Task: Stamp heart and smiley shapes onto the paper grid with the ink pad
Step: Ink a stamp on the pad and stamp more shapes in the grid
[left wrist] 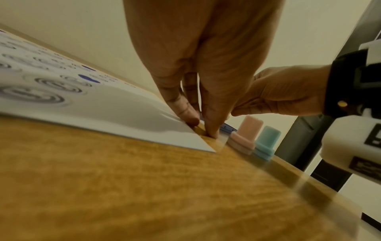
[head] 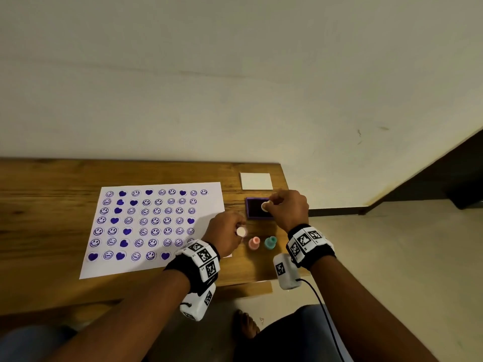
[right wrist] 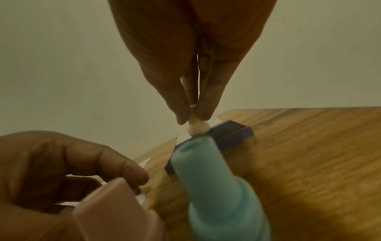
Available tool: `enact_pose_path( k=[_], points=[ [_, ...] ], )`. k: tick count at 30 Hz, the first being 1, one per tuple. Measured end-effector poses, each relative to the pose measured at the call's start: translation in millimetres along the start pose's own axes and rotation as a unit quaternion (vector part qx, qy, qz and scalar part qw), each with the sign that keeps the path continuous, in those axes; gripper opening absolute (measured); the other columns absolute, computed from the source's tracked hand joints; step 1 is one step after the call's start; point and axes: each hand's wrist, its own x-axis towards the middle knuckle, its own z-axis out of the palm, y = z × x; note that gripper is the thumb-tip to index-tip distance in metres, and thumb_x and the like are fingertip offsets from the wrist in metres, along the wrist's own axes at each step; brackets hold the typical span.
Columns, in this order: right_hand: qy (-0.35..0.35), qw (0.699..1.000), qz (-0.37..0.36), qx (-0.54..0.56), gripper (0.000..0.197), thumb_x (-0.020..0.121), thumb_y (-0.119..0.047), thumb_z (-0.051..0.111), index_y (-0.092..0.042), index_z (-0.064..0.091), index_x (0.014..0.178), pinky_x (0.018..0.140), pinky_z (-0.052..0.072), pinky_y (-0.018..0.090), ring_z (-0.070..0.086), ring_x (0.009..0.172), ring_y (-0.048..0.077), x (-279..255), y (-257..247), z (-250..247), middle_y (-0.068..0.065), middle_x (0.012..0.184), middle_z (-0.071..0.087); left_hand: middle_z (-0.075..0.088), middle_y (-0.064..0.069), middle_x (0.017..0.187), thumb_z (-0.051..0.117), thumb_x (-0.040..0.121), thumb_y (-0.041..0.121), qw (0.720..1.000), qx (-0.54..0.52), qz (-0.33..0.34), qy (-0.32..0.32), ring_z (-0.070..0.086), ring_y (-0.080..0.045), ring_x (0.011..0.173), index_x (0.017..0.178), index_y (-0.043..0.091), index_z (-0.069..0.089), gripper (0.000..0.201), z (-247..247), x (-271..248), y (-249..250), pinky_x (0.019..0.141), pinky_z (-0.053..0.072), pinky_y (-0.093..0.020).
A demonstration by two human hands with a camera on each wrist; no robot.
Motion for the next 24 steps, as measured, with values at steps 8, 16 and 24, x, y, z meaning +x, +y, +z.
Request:
enact_pose_path(
  k=[8,16,24],
  points=[
    [-0.020,1.000,0.013,0.013,0.016,0.079,-0.025,0.084,-0.015,0.077,0.090,0.066,0.053,0.024,0.065,0.084,0.015,7.4,-0.2,15.7,0.001,0.091,0.071,0.060,-0.003,0.115,0.085,0.064,0.015,0.999,-0.023,-0.020,-0.033,0.062,-0.020,0.100,0.116,0.015,0.066,0.056,-8.0,2.4,-0.9,0.084,0.051,-0.028],
    [-0.045,0.994,0.042,0.095,0.016,0.077,-0.024,0.086,-0.016,0.073,0.078,0.062,0.057,0.024,0.069,0.076,0.010,14.4,14.4,18.8,-0.002,0.081,0.071,0.058,-0.002,0.116,0.081,0.068,0.015,0.998,-0.057,-0.021,-0.024,0.057,-0.010,0.090,0.116,0.021,0.066,0.051,-17.7,17.0,4.4,0.062,0.038,-0.009],
    [-0.082,0.986,0.077,0.125,0.018,0.073,-0.021,0.089,-0.013,0.073,0.072,0.068,0.064,0.035,0.073,0.066,0.016,19.0,14.0,15.8,0.003,0.074,0.073,0.061,-0.001,0.112,0.081,0.070,0.018,0.996,-0.084,-0.014,-0.010,0.060,-0.011,0.092,0.116,0.021,0.067,0.049,-21.7,16.5,7.5,0.065,0.039,-0.011]
  ],
)
